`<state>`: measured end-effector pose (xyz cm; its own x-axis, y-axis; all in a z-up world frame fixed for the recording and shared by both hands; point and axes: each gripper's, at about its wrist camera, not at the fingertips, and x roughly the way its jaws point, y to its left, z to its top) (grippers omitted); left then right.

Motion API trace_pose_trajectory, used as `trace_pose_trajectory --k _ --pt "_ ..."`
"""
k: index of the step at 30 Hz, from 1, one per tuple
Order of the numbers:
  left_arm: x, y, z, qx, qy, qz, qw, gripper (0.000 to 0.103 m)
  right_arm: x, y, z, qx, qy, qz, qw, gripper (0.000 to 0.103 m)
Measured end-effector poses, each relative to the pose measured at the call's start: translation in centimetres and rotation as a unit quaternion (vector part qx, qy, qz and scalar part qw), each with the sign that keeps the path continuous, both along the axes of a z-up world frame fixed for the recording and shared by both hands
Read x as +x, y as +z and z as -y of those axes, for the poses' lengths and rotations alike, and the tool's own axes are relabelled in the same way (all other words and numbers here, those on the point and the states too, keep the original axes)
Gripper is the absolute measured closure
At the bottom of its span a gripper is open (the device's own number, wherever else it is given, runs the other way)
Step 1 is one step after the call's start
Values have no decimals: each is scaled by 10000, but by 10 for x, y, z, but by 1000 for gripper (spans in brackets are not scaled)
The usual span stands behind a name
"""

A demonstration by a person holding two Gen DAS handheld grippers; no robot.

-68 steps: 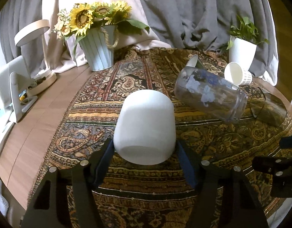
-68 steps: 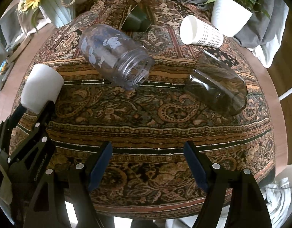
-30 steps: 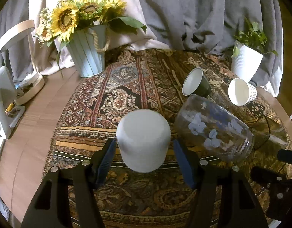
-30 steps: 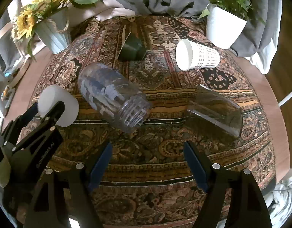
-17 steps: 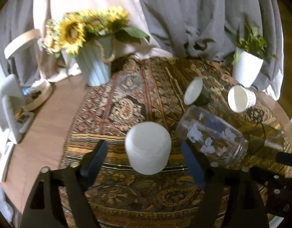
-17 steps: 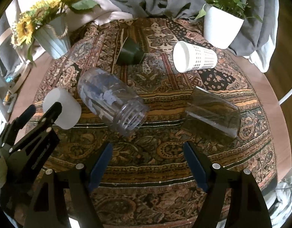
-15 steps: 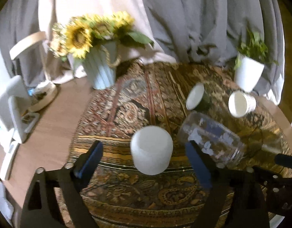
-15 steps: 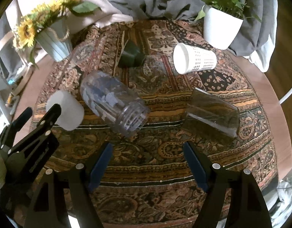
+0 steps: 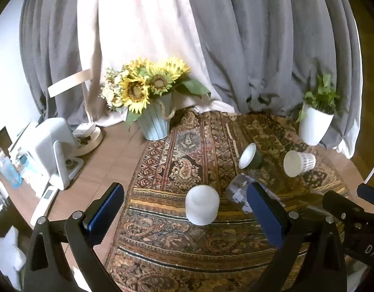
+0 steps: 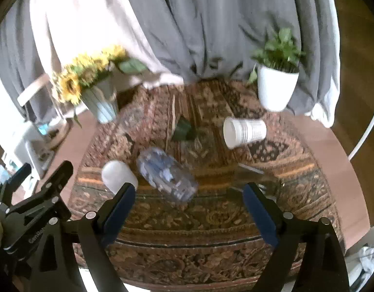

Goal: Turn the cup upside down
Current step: 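Open the right gripper and pull it back from the cup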

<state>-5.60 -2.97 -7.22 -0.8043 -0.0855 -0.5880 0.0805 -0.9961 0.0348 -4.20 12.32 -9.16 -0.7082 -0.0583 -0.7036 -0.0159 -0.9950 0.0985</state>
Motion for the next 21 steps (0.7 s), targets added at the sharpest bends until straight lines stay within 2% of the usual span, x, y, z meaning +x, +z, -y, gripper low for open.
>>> trace_pose_trajectory --k 4,8,12,21 --pt "10 13 0 103 57 54 9999 0 13 18 -1 -9 47 -289 9996 11" --pt "20 22 -4 -47 107 31 9999 0 25 32 -4 -20 47 -520 9986 10" --pt "30 28 -6 -129 105 -13 9999 0 37 40 -6 22 28 -666 9978 10" --pt "44 34 -7 -28 10 -66 10000 0 55 52 -6 64 -1 -857 9963 10"
